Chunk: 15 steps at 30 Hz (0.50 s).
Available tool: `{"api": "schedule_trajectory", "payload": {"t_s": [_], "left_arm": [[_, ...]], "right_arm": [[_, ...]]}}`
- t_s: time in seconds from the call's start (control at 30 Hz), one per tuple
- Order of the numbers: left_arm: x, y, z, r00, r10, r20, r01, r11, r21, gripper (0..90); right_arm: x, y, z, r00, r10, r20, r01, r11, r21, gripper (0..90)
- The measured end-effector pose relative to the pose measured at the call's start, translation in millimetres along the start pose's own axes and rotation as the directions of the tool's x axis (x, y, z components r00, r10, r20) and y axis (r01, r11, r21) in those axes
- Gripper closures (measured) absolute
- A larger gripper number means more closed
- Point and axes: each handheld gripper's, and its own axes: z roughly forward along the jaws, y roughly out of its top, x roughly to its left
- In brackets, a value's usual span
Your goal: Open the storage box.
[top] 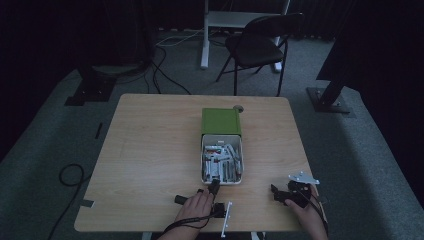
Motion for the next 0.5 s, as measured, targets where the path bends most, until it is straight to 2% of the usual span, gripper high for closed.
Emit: {"api": "schedule_trajectory", "payload": {"t_s": [0.2,0.3,0.4,0.43,0.47,0.5], "left_arm": [[1.9,-2.4,-2.3,0.9998,-0.015,0.014,0.015,0.9996,-0.023,71.5],[4.2,-2.8,-8.0,0.9971,-0.065,0.039,0.066,0.9971,-0.038,70.7],[7.3,-4.7,-11.7,0.9925,-0.109,0.055,0.113,0.9912,-0.069,70.7],[9.2,-5.5,-12.8,0.9883,-0.137,0.067,0.142,0.9867,-0.079,70.8],[9.2,-5.5,-12.8,0.9883,-0.137,0.067,0.142,0.9867,-0.079,70.7],[13.1,-6.7,-15.0,0.9818,-0.173,0.078,0.181,0.9776,-0.108,70.7]], "right_arm": [[0.0,0.0,0.0,1.0000,0.000,0.000,0.000,1.000,0.000,11.1],[0.0,0.0,0.0,1.0000,0.000,0.000,0.000,1.000,0.000,11.1],[0.0,0.0,0.0,1.0000,0.000,0.000,0.000,1.000,0.000,11.1],[0.0,0.0,0.0,1.0000,0.000,0.000,0.000,1.000,0.000,11.1],[0.0,0.0,0.0,1.0000,0.000,0.000,0.000,1.000,0.000,11.1],[0.0,0.0,0.0,1.0000,0.000,0.000,0.000,1.000,0.000,11.1]]}}
